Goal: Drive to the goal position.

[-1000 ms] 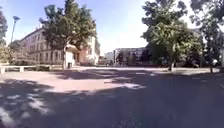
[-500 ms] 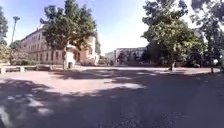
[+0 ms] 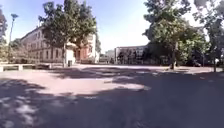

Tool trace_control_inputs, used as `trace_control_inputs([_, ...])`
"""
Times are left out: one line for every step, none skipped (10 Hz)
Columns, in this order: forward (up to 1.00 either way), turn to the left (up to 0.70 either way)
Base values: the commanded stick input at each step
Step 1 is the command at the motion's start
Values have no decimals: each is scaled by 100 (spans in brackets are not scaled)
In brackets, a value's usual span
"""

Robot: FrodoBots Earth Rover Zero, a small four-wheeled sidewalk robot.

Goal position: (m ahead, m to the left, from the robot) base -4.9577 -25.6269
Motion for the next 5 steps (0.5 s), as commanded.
trace_control_inputs([70, -14])
trace_control_inputs([70, -14])
trace_control_inputs([70, -14])
trace_control_inputs([70, -14])
trace_control_inputs([70, -14])
